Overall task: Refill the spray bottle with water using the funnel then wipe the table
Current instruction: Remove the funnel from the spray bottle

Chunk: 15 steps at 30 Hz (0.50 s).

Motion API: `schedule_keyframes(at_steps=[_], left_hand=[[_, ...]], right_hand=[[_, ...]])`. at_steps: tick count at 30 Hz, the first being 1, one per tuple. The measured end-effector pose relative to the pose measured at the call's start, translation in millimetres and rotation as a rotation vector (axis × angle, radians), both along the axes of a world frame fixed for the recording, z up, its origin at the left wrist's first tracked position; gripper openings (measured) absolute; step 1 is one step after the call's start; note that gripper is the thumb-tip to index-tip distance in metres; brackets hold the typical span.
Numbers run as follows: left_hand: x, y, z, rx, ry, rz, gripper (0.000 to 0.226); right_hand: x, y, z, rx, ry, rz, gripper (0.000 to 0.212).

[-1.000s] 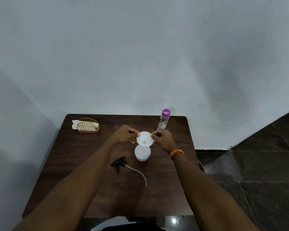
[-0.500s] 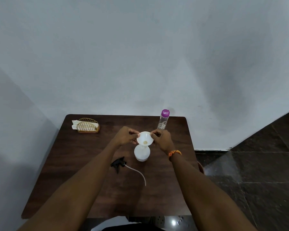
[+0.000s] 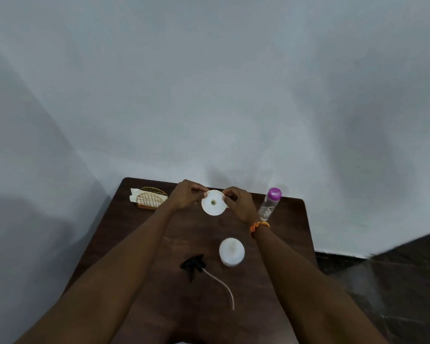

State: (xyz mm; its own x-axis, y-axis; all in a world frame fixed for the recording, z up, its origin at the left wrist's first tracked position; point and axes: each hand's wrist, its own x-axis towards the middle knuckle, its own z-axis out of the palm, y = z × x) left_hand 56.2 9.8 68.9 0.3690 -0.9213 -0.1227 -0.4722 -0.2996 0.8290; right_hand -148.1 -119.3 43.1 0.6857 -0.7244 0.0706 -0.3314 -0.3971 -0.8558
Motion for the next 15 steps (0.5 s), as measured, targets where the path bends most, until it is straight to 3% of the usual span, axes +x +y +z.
schedule_keyframes(at_steps=[10,15], left_hand=[[88,6,-52,-0.017,-0.118,0.089,0.015],[112,5,-79,-0.014,-0.27,0.088,0.02]], right_hand=[[117,-2,-43,-0.023,0.172,0.107,0.009],[157,-2,-74,0.016,0.257,0.1,0.009]])
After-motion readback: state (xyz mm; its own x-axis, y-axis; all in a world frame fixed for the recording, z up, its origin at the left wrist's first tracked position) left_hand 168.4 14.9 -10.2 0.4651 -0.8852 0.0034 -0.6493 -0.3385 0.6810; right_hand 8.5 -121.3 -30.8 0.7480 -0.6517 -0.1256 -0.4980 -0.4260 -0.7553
